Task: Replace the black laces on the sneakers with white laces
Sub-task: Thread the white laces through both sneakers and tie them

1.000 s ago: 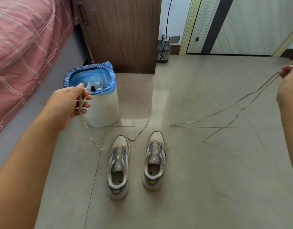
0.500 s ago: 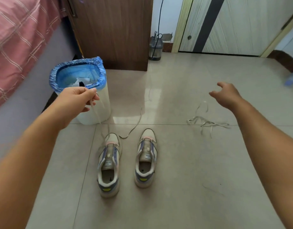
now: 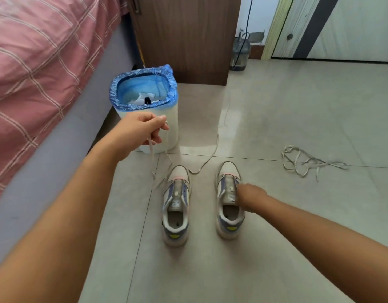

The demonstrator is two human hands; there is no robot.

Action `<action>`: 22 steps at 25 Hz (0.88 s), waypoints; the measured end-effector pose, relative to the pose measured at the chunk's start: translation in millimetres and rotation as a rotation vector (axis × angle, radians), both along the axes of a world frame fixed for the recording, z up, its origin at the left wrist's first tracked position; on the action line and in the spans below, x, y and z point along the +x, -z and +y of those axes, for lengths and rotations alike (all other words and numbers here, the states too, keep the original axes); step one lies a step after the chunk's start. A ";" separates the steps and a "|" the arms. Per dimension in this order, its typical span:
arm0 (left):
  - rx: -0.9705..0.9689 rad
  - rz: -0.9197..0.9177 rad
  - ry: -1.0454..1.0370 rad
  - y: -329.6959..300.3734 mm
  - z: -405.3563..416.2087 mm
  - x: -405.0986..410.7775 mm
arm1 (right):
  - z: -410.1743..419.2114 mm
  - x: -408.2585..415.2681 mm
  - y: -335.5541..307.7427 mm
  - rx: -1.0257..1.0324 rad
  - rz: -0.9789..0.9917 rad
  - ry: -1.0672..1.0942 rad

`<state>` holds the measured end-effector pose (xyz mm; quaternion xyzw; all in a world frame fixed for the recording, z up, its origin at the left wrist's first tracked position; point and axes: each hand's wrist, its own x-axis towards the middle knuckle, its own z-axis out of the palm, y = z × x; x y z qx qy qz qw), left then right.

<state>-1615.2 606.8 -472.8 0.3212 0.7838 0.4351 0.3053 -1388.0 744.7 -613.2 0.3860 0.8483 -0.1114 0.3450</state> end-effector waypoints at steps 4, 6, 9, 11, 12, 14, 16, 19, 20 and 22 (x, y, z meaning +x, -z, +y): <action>-0.057 0.042 0.089 -1.1 -0.7 2.2 | 16.9 46.3 -22.3 0.016 -0.264 -0.078; -0.087 0.031 0.130 -2.9 0.7 6.4 | 21.5 53.3 -30.6 0.069 -0.395 -0.127; -0.186 0.042 0.241 0.1 3.7 14.5 | 5.8 19.6 -25.7 0.104 -0.081 -0.070; -0.224 0.080 0.276 3.6 5.9 18.9 | -27.0 -20.0 -21.1 -0.069 0.225 0.007; -0.231 0.102 0.270 4.5 6.8 19.0 | -46.6 -40.7 -17.9 -0.190 0.292 0.048; -0.243 0.144 0.251 4.4 6.1 16.7 | -79.4 -71.7 -2.0 -0.324 0.268 0.037; -0.261 0.174 0.252 5.0 3.6 9.6 | -87.9 -92.0 17.3 -0.278 0.232 -0.022; -0.312 0.197 0.245 8.2 -2.1 -1.4 | -83.8 -93.9 23.1 -0.197 0.192 -0.102; -0.321 0.207 0.235 8.6 -2.7 -4.1 | -83.1 -85.7 21.8 -0.196 0.164 -0.137; -0.315 0.219 0.218 8.0 -0.9 -5.0 | -79.2 -55.0 19.7 -0.264 0.051 -0.216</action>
